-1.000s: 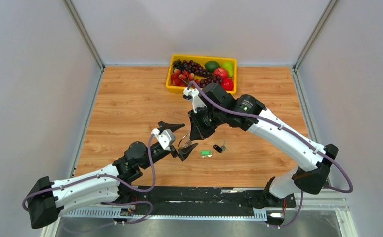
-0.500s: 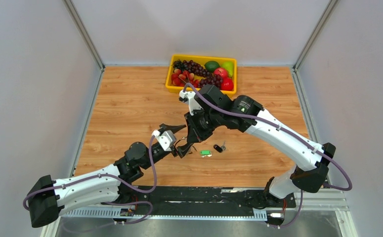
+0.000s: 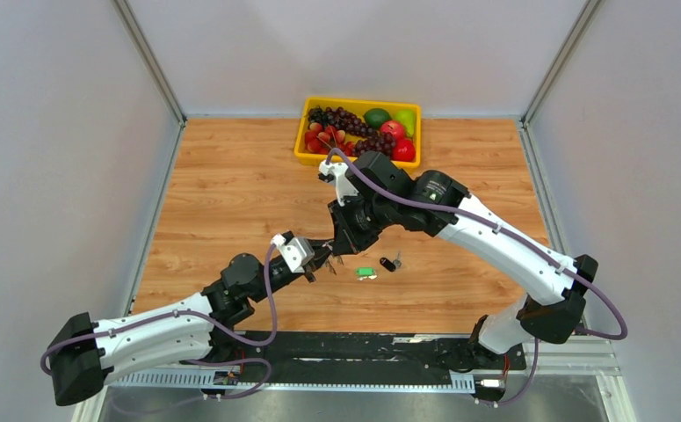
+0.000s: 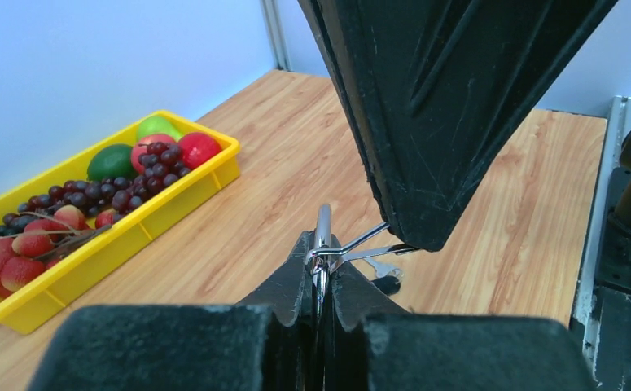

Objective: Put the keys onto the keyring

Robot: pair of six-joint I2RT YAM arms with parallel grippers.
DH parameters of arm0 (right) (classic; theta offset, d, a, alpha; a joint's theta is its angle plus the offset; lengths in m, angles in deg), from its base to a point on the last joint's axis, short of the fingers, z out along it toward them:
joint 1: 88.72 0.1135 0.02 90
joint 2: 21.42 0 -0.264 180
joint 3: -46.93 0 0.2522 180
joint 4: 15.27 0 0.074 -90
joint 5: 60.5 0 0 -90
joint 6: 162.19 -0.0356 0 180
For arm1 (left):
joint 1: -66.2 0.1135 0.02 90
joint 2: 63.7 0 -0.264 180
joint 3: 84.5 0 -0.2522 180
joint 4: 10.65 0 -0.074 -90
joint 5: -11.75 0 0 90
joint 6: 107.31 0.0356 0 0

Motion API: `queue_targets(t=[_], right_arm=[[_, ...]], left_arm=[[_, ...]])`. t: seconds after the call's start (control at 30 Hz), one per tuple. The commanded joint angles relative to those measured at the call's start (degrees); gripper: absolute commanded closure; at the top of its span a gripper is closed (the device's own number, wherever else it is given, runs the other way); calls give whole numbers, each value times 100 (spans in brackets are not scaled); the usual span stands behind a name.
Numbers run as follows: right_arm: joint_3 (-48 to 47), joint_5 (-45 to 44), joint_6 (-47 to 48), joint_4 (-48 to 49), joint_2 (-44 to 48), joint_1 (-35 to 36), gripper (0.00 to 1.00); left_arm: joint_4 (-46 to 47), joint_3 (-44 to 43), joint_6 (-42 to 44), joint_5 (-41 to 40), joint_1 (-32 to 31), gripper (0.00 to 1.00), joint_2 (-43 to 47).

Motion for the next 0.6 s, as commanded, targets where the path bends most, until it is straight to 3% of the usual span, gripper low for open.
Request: queue_targets(t=[0.0,0.3,0.4,0.57], right_arm=[[-3,1,-165,45,122,58,100],[6,-135,-209,86,241,62,98],[116,-172,-223,142,309,60,91],[367,-396,-247,407,613,63,70]], left_arm=[[383,-58,-166,292,-22,99,231],[85,-135,-371,365,-34,100,518],[29,-123,-472,355,-29,100,683],[-3,-136,-567,353,-29,100,861]])
